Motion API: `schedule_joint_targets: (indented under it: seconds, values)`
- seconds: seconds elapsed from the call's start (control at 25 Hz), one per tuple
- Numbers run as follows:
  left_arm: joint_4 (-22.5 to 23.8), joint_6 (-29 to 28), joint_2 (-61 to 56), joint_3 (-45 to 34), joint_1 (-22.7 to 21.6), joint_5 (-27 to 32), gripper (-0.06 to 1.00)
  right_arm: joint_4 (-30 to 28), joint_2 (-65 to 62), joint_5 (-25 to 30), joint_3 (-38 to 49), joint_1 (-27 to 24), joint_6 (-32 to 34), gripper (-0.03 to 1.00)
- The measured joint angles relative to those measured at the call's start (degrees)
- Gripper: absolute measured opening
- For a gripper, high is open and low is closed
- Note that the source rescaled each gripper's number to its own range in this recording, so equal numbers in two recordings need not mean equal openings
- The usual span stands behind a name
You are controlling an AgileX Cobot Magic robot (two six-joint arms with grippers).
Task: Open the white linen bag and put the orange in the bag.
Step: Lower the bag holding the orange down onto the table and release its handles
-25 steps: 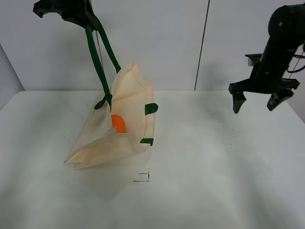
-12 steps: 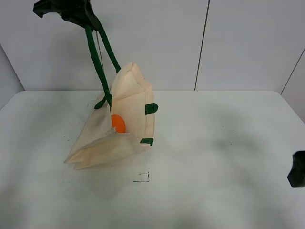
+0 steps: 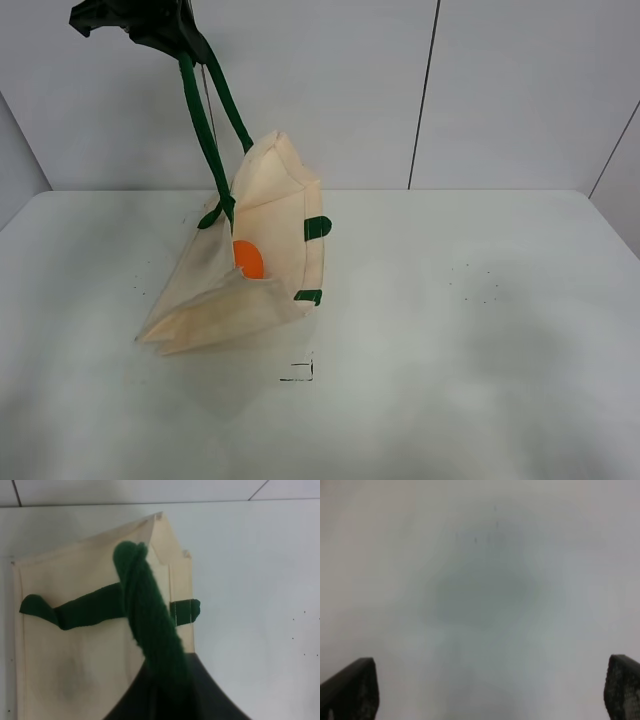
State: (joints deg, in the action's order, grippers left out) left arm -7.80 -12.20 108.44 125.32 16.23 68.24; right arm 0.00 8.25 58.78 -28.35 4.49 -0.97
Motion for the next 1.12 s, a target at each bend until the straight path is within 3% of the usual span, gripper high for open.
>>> schedule_joint_targets:
  seconds: [0.36, 0.8, 1.12]
  values:
    - [0.0, 0.0, 0.0, 0.0, 0.0, 0.0, 0.0, 0.49, -4.88, 0.0, 0.0, -3.16, -0.19, 1.0]
    - [0.05, 0.11, 0.36, -0.41, 0.0, 0.0, 0.0, 0.99, -8.47, 0.08, 0.0, -3.3, -0.19, 1.0]
    - [-2.23, 2.21, 9.73, -5.86, 0.0, -2.25, 0.0, 1.17, -8.47, 0.08, 0.0, -3.3, -0.19, 1.0]
